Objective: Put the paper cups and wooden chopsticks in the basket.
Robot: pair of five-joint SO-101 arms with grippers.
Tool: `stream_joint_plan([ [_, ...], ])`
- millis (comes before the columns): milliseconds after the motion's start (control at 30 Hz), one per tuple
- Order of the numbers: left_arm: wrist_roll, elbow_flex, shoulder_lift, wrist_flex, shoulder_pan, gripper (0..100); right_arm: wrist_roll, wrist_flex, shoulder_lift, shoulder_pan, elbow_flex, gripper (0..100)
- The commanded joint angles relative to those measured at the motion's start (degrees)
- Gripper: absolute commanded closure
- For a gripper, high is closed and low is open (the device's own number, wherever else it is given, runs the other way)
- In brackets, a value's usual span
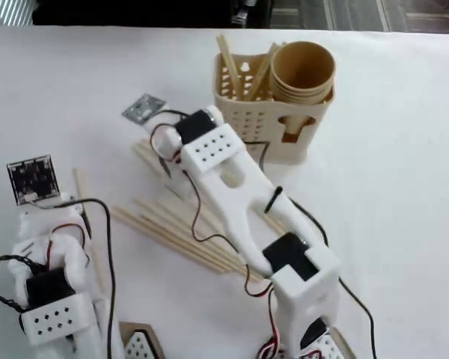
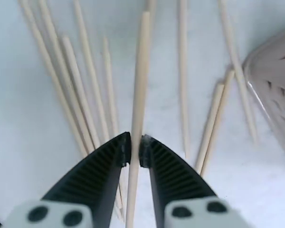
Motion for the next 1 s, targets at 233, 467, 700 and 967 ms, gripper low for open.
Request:
stream_joint_plan([
  [233,0.09,-0.44,-1.01,-1.14,-0.48,97,0.26,-1.54,-21.49,2.59,-12.84,98.1],
  [467,0.09,-0.44,-1.01,-1.14,-0.48,97,0.00,-13.67,-23.69,11.03,-26.64,98.1],
  [700,0.09,-0.44,-1.01,-1.14,-0.48,97,-0.26,-26.51,-23.96,15.52,-28.13,98.1],
  [967,0.09,-0.44,-1.01,-1.14,-0.48,97,-12.31,-40.13,-20.18,21.14,-20.22,98.1],
])
